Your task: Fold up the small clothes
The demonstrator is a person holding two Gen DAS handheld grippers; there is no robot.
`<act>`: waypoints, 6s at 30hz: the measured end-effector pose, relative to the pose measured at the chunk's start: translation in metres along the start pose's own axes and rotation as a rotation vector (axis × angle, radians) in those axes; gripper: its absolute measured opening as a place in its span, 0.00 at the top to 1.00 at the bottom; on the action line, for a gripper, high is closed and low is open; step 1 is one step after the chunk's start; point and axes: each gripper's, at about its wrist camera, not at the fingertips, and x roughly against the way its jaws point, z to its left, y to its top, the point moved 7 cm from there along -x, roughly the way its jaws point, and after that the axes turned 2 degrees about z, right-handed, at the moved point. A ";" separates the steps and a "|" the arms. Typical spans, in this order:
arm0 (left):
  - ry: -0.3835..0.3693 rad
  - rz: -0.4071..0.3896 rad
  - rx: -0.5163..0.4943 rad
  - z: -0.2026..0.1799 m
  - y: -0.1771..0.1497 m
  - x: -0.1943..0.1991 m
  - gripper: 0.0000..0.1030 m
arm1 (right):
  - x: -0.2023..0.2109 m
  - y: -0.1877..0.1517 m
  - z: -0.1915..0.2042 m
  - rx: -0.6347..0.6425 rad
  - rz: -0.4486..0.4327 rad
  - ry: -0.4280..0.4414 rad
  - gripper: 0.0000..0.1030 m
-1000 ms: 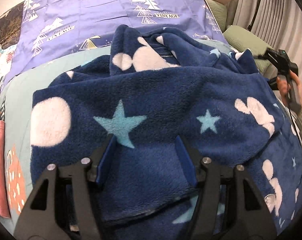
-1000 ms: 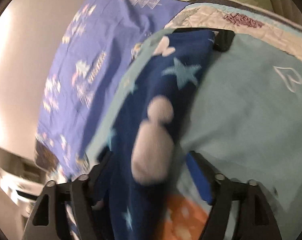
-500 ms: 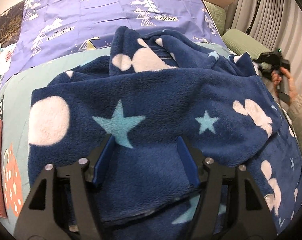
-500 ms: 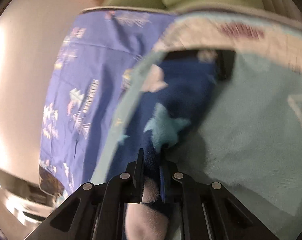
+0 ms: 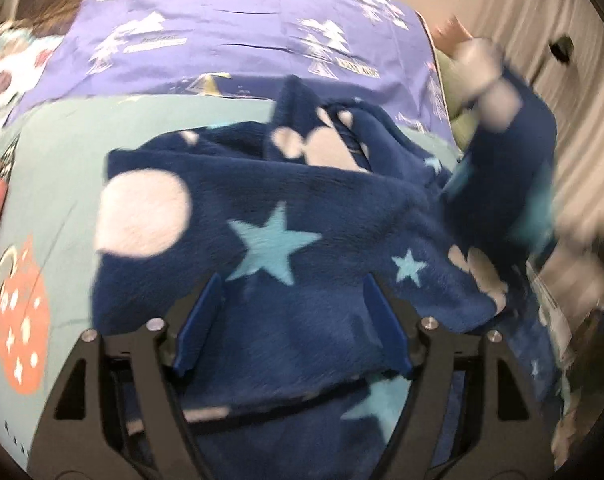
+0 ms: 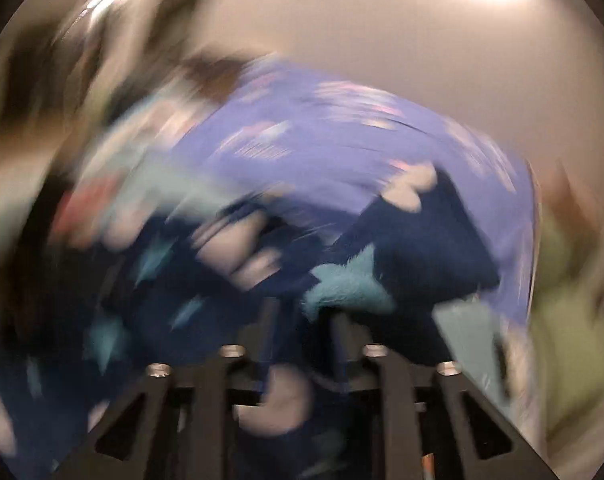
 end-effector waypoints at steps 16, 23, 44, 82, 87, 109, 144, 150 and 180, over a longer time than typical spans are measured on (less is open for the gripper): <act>-0.354 0.047 0.166 -0.016 -0.021 0.028 0.13 | 0.028 -0.058 -0.021 -0.150 0.106 -0.067 0.37; -0.313 0.152 0.258 -0.024 0.002 -0.013 0.82 | 0.027 -0.070 -0.040 -0.280 0.123 -0.046 0.36; -0.147 -0.007 0.216 0.050 -0.011 0.030 0.48 | 0.009 -0.166 -0.130 -0.760 0.356 0.015 0.34; 0.119 -0.043 0.038 0.050 0.033 0.016 0.83 | 0.015 -0.176 -0.164 -1.186 0.241 0.100 0.65; 0.107 -0.122 0.019 0.026 0.051 0.037 0.56 | -0.005 -0.132 -0.174 -1.106 0.170 0.158 0.63; 0.160 0.096 -0.111 -0.003 0.102 -0.079 0.89 | -0.180 -0.012 -0.145 -1.014 0.292 0.392 0.93; 0.078 -0.054 -0.117 0.008 -0.064 0.119 0.38 | 0.072 -0.138 -0.066 -0.920 0.220 0.284 0.55; 0.015 -0.022 -0.122 -0.015 -0.117 0.144 0.37 | 0.116 -0.152 -0.031 -0.956 0.205 0.314 0.55; -0.168 0.047 -0.449 -0.165 -0.311 0.210 0.35 | 0.245 -0.161 0.176 -0.587 0.077 0.384 0.55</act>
